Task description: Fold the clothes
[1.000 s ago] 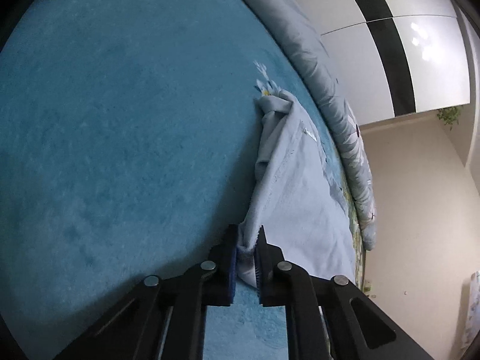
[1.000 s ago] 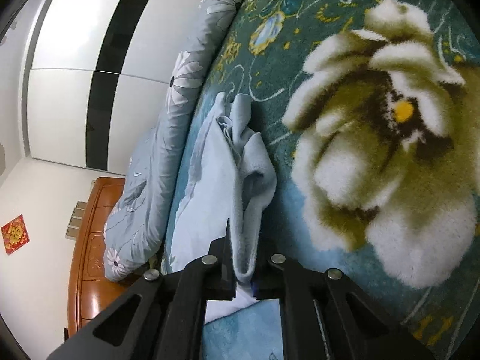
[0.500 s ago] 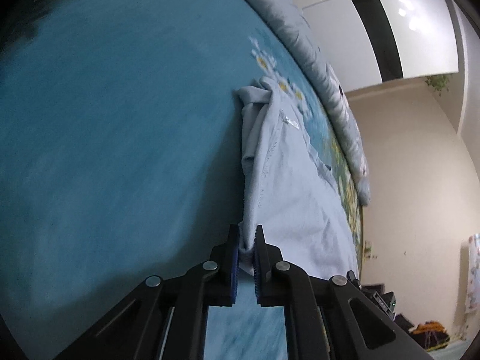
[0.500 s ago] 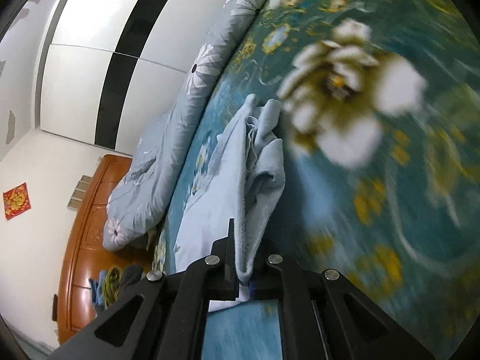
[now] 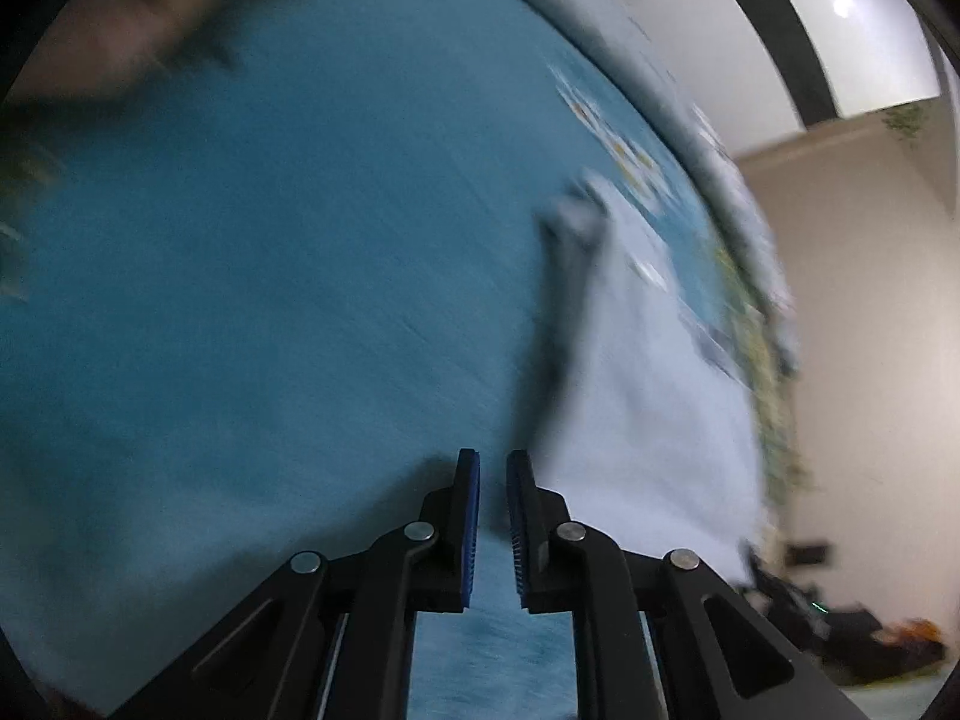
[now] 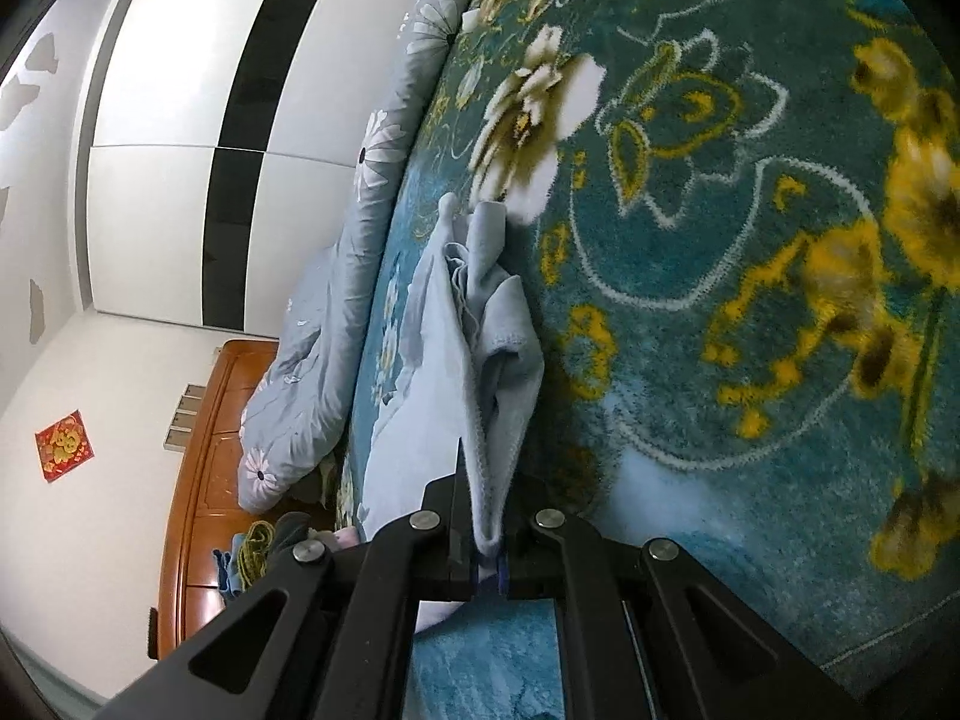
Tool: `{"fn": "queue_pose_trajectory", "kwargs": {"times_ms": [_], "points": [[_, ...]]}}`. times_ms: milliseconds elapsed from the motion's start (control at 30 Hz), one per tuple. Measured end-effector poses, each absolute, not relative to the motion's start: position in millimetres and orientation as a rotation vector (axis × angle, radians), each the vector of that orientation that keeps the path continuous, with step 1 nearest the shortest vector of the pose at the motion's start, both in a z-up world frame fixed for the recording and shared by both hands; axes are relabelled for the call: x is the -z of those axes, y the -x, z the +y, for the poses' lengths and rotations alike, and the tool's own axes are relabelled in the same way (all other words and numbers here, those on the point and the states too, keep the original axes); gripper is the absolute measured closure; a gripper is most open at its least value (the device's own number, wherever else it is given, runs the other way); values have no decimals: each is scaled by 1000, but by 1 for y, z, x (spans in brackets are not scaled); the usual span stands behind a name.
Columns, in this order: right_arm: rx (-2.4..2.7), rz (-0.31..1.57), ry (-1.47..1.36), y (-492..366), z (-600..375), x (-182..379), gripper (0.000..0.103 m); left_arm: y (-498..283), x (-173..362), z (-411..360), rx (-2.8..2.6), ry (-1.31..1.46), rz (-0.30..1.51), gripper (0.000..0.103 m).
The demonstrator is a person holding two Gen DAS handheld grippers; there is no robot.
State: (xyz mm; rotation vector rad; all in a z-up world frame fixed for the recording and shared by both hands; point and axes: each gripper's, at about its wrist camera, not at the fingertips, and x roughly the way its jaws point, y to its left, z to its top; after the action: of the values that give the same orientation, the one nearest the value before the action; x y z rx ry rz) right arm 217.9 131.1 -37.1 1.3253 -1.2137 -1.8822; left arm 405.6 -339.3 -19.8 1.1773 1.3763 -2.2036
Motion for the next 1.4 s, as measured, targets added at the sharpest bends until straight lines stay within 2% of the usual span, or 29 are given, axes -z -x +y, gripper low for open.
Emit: {"fn": "queue_pose_trajectory", "kwargs": {"times_ms": [67,267,333,467,633,800,900,1033,1167,1300,1400], "points": [[1874,-1224,-1329,-217,131,39,99,-412,6,-343,2225,-1132,1286,93],[1887,-1234,-1358,-218,130,45,99,-350,-20,-283,2522,-1231,1264,93],[1902,-1233,-1368,-219,130,44,99,-324,-18,-256,2586,-1288,1283,93],[1914,-1252,-1393,-220,130,43,99,-277,-1,-208,2611,-1432,1204,93],[1957,-1206,-1400,-221,127,36,99,-280,30,-184,2566,-1530,1161,93],[2016,-1150,-1421,-214,118,20,99,-301,14,-189,2632,-1522,1177,92],[2076,-1015,-1367,-207,96,-13,99,-316,6,-201,2655,-1479,1222,84],[2142,-791,-1281,-200,44,-60,99,-338,2,-238,2616,-1388,1338,81],[2096,-535,-1202,-209,-29,-90,99,-357,-8,-270,2608,-1243,1295,73],[1967,-270,-1130,-237,-97,-99,99,-386,-15,-308,2575,-1119,1281,66],[1912,-71,-1163,-261,-137,-78,99,-410,-8,-334,2509,-1087,1307,66]]}}
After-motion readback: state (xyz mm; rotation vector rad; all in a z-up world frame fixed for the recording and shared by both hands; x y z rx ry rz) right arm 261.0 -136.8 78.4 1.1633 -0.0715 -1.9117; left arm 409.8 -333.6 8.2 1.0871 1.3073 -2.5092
